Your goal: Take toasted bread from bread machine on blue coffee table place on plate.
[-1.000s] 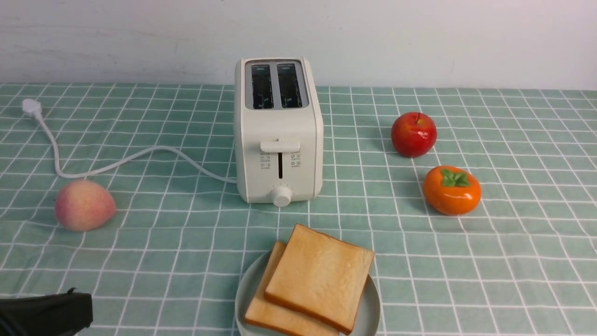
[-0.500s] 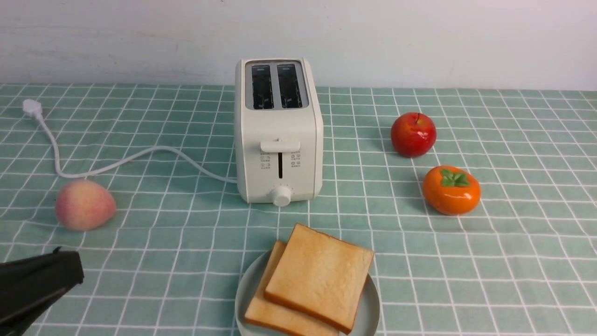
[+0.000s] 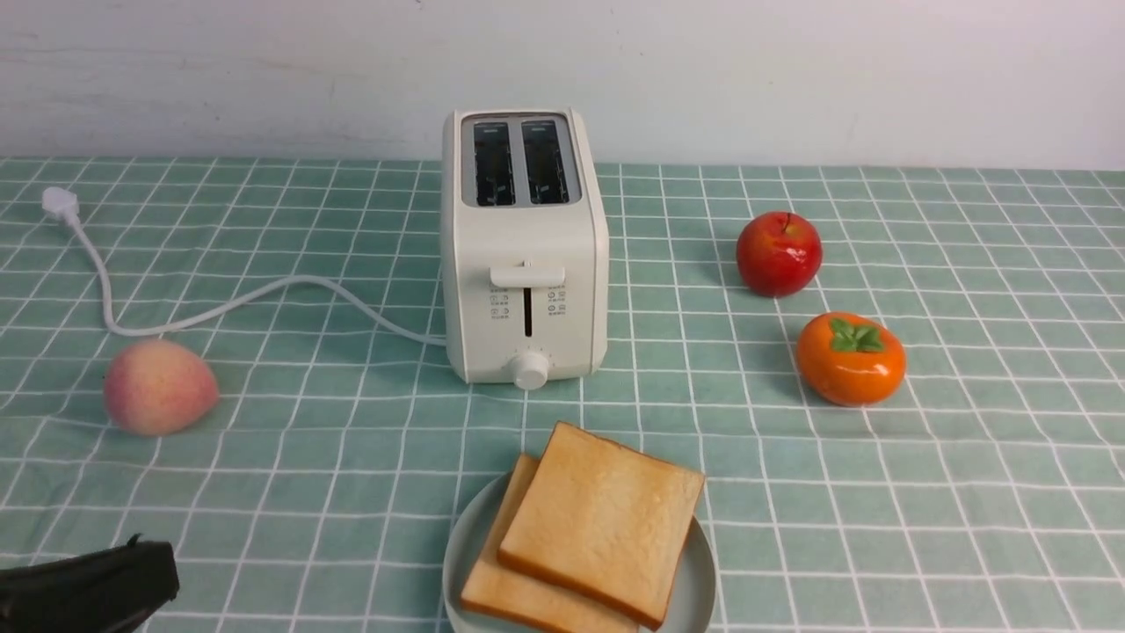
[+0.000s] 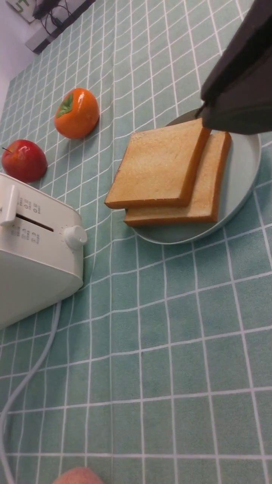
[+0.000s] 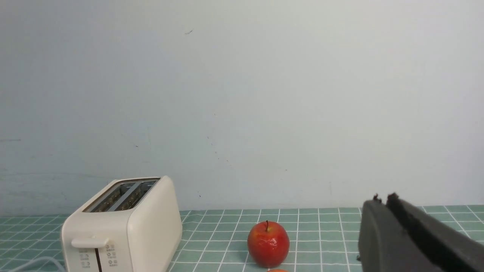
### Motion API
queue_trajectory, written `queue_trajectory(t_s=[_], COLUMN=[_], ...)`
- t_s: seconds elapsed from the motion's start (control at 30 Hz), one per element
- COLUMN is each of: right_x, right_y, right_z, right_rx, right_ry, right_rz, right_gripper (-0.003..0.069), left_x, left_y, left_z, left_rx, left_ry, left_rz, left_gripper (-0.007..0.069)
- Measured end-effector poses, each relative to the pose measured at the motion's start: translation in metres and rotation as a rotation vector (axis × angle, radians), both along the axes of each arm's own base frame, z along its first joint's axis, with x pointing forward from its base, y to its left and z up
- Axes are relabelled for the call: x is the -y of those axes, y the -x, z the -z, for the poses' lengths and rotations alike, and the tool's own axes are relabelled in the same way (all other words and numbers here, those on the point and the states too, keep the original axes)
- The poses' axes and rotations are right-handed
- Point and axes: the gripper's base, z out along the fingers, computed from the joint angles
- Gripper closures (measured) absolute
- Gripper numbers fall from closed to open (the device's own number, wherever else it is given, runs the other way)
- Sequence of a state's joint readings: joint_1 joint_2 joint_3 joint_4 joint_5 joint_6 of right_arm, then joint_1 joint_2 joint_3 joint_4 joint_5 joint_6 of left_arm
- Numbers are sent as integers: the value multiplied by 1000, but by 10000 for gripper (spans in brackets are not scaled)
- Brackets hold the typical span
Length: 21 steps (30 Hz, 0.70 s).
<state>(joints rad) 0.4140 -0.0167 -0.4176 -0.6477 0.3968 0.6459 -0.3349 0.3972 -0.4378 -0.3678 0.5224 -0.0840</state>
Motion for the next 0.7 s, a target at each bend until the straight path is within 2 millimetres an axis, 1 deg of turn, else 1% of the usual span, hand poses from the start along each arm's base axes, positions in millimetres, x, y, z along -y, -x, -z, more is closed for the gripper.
queue_trajectory(t_s=[0.17,0.2,0.23,0.3,0.43,0.47,0.57,0.7], right_x=[0,0,0,0,0,0,0,0], right_y=[0,0,0,0,0,0,0,0], right_z=[0,0,0,0,0,0,0,0], right_rx=[0,1,1,1,2,2,4,5], right_ry=[0,0,0,0,0,0,0,0], right_rz=[0,-1,-1,-1,-2,-2,-3,-3], right_gripper=[644,644,644,644,639,639,634,628], left_x=[-1,-2,-2,-3,-10,-11,-18,-27], left_y=[-1,-3,-3,-5,1,2,14,20], left_z=[-2,-3,-2,2,25,26,58,87], left_rx=[37,68,67,121,222,239,302,301], left_ry=[-17,-18,-20,-27,-23,-24,-71,-67], left_rz=[-4,-15,-15,-33,-81,-84,-105,-208], left_gripper=[638,638,638,638,638,638,638,638])
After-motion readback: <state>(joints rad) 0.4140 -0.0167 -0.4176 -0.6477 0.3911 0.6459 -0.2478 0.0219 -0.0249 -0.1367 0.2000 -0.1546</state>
